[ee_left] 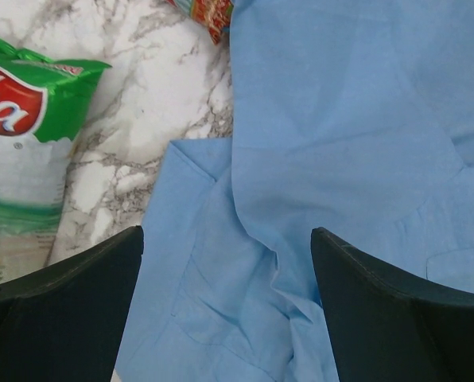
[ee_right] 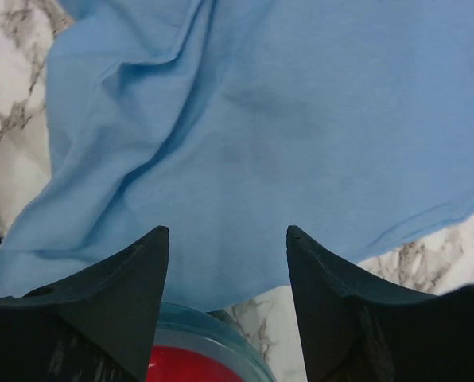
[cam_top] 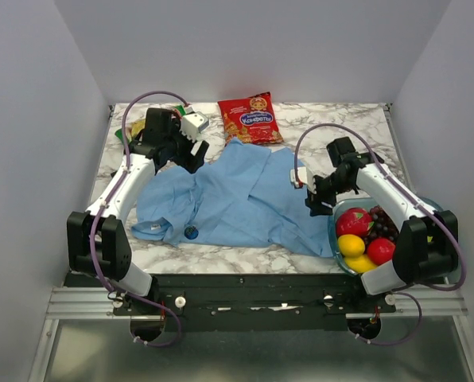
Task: Remove the brooch from the garment
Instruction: Flatten out the clothes at the center of the board.
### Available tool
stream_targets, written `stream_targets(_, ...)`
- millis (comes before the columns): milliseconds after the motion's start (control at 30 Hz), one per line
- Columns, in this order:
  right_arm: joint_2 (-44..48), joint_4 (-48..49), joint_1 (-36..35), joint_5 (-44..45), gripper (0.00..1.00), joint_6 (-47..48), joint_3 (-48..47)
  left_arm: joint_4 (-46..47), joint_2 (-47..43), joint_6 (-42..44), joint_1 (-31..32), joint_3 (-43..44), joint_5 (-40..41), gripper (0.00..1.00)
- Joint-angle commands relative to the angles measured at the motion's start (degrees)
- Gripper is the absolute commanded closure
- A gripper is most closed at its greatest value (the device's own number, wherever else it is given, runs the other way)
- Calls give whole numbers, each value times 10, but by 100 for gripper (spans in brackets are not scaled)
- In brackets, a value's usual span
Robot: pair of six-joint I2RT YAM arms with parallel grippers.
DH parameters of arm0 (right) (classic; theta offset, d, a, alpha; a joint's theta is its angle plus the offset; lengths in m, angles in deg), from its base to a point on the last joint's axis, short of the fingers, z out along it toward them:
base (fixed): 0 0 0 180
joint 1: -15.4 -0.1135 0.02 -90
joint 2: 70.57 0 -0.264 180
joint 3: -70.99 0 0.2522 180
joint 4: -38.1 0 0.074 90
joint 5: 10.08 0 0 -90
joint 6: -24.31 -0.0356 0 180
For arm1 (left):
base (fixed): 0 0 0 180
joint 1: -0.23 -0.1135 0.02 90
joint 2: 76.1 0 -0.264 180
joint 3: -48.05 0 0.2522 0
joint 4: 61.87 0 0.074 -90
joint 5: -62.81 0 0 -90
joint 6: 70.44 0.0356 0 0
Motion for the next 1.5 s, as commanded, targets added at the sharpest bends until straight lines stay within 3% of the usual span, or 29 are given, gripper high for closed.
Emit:
stream_targets(0, 26, -80, -14, 1, 32, 77, 19, -65, -21, 36, -14, -22, -21, 7)
stream_targets(233, 135, -134, -101, 71, 33, 93, 111, -82, -6, 34, -29, -33, -42, 8)
stream_targets(433, 185, -147, -190, 129, 33, -8, 145, -82, 12, 36, -29, -22, -38, 8)
stream_targets(767, 135, -107, -289, 257, 39, -202, 179, -44, 18, 23, -29, -32, -21, 9)
stream_targets(1067, 127, -80, -304, 295, 49, -238, 211, -36, 27, 29, -34, -27, -6, 9)
stream_targets(1233, 134, -32, -304, 326, 60, -232, 240, -46, 49, 9, -50, -3, -15, 9)
stream_targets(1300, 128, -17, -304, 347, 74, -236, 236, -49, 57, 4, -54, 3, -15, 9)
stream_targets(1333, 127, -9, -302, 352, 88, -239, 228, -50, 59, 3, -60, 9, -15, 9)
stream_targets(1367, 123, -7, -298, 355, 95, -238, 219, -52, 63, 2, -63, 13, -17, 9)
stream_targets(1467, 128, 17, -272, 364, 99, -220, 171, -68, 71, 0, -79, 34, -31, 9)
